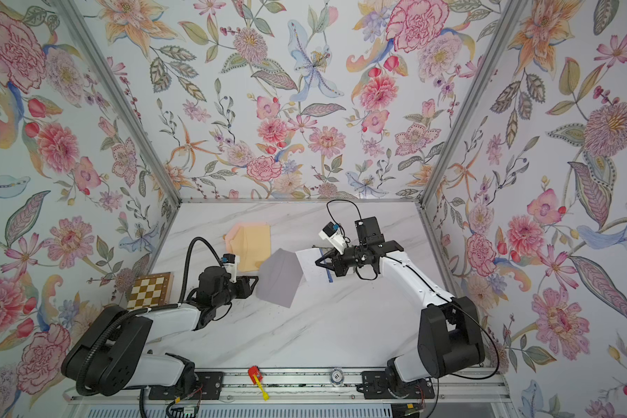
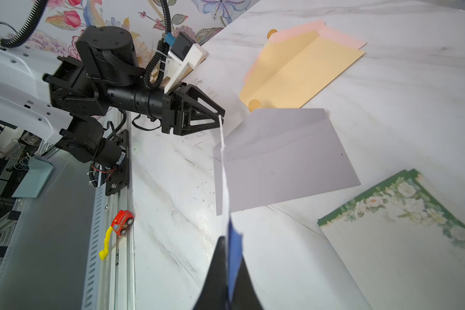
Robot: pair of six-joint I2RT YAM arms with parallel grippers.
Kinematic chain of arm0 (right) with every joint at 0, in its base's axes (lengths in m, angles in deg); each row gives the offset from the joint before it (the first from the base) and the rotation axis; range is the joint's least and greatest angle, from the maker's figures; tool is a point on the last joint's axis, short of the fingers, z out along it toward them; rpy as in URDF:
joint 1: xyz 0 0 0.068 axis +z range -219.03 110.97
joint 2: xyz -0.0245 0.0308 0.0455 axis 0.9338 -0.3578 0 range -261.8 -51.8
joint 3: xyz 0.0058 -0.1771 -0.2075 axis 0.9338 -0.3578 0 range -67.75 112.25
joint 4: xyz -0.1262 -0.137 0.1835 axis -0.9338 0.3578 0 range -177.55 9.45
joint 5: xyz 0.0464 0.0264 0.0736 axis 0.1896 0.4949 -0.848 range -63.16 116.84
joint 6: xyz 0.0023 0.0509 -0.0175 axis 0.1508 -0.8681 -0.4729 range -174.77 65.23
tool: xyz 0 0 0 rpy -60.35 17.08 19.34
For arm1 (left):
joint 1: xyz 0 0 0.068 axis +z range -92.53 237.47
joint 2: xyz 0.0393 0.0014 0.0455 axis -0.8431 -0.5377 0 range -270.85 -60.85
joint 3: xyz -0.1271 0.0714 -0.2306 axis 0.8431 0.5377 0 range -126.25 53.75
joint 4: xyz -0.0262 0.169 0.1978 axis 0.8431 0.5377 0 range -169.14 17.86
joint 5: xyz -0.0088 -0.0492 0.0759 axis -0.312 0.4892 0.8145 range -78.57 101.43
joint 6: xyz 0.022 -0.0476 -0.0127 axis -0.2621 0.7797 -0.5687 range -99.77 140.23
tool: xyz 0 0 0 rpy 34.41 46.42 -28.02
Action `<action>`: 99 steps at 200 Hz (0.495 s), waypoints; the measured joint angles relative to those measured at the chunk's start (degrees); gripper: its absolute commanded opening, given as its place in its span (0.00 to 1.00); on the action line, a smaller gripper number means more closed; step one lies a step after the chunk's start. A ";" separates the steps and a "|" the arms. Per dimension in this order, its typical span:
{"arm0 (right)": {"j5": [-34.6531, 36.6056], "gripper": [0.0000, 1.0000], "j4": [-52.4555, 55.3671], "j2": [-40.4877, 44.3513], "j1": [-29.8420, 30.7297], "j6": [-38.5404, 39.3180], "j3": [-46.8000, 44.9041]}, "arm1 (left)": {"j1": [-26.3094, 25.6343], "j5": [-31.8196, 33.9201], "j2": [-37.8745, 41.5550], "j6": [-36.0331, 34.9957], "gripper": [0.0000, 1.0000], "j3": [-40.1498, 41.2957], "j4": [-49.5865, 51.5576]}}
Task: Fold the letter paper in half and place it into the envelope
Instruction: Pick up the envelope from the center of the board.
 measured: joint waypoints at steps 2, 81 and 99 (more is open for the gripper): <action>-0.13 0.00 -0.09 0.00 0.00 -0.09 0.00 | 0.00 -0.17 -0.44 0.02 0.47 0.00 -0.39; -1.51 0.00 -2.03 0.09 -0.07 -0.79 -1.84 | -0.02 -4.04 -11.39 -0.11 0.47 -3.74 -5.81; -1.77 0.00 -2.29 0.11 -0.07 -1.09 -2.12 | -0.02 -4.87 -13.51 -0.09 0.47 -4.28 -7.98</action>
